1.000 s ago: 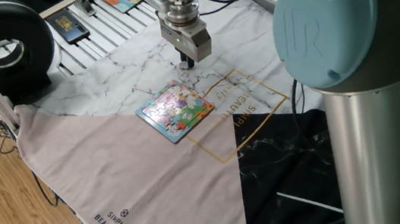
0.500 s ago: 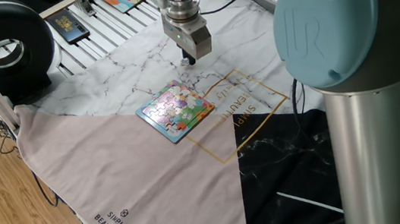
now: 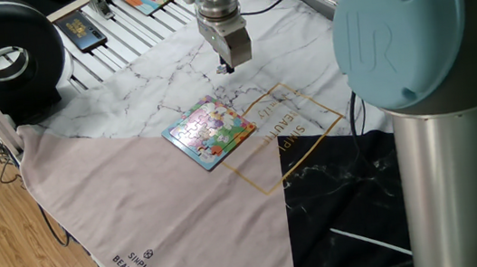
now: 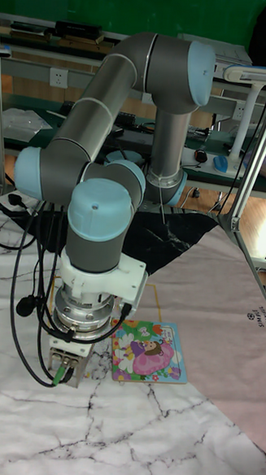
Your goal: Assemble one piece of a puzzle
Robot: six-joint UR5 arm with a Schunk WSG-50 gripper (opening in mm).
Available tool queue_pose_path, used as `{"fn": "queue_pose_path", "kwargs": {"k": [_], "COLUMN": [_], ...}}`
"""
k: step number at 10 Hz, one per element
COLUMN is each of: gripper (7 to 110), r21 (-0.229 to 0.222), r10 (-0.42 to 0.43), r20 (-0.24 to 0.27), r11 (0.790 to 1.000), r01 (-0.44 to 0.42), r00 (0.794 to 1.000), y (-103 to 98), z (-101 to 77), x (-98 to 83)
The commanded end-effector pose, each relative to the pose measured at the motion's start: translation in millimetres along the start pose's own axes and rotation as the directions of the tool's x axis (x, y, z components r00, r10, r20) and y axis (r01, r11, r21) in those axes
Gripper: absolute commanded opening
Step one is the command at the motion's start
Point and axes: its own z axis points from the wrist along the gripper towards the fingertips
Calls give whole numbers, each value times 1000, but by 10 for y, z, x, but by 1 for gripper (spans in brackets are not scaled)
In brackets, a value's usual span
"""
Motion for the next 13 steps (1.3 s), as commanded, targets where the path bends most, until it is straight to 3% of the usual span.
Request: {"fn": "queue_pose_path", "kwargs": {"k": [1,4,7,10,11,13], "gripper": [7,7,7,7,7,7], "r21": [-8,-29,-77,-74,-109,-126], "r10": [106,209,375,438,484,546], "r20": [20,35,28,11,22,34], "r11": [994,978,925,897,871,833], "r01": [-106,-208,-372,-436,-480,-538], "r00": [994,977,927,899,875,837], "y": [85,226,409,444,523,596], "z": [-42,-49,-108,-110,-98,-34], "x": [-82,-206,-334,-347,-436,-543]}}
